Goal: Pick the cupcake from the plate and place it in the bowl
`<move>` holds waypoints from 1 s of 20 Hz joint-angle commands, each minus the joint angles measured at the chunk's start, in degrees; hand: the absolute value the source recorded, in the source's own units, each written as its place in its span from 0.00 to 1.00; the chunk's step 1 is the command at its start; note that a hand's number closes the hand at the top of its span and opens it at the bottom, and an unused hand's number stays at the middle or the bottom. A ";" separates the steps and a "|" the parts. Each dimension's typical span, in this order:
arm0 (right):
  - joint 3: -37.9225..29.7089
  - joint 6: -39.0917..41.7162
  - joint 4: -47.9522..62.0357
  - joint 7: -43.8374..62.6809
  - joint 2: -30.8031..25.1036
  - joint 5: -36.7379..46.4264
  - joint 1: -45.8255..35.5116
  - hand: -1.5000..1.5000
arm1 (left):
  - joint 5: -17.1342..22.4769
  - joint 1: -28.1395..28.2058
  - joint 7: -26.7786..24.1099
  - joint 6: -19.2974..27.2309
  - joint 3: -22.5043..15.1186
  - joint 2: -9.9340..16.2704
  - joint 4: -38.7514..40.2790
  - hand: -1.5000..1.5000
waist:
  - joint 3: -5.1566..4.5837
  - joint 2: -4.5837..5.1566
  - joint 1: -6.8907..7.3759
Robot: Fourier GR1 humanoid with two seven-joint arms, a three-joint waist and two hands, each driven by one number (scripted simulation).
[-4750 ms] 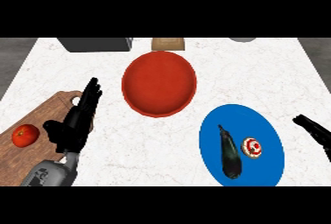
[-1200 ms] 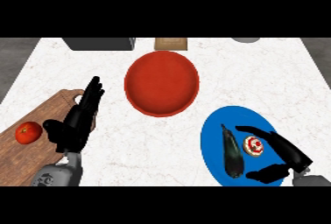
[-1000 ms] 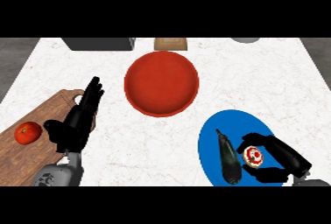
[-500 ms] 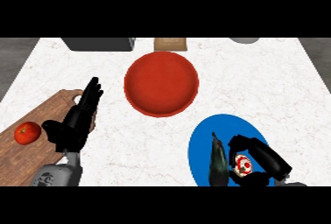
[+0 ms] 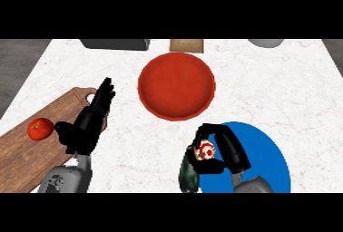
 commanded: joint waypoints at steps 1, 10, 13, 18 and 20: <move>6.74 -13.73 -2.66 6.75 1.23 -0.34 -5.81 1.00 | -0.41 -0.94 0.79 -0.27 -1.28 -0.66 0.37 0.50 | 0.00 -0.21 1.70; 15.31 -32.13 -1.57 30.12 1.29 13.18 -23.02 1.00 | -0.70 -1.73 1.09 -0.51 -1.50 -0.66 1.58 0.50 | -0.65 -0.72 2.33; 16.27 -32.84 0.63 39.99 1.29 16.85 -29.00 1.00 | -0.63 -2.28 1.69 -0.22 -1.12 -0.70 1.68 0.50 | -0.72 -0.96 2.08; 15.93 -31.97 5.05 56.57 1.30 20.76 -42.83 1.00 | -1.17 -3.31 1.35 0.20 -1.46 -1.46 3.56 0.50 | -0.66 -0.58 1.78; 15.79 -31.87 7.44 62.47 1.30 22.14 -48.17 1.00 | -0.68 -3.10 0.53 -0.68 -0.99 -0.63 3.06 0.50 | -0.66 -0.58 2.84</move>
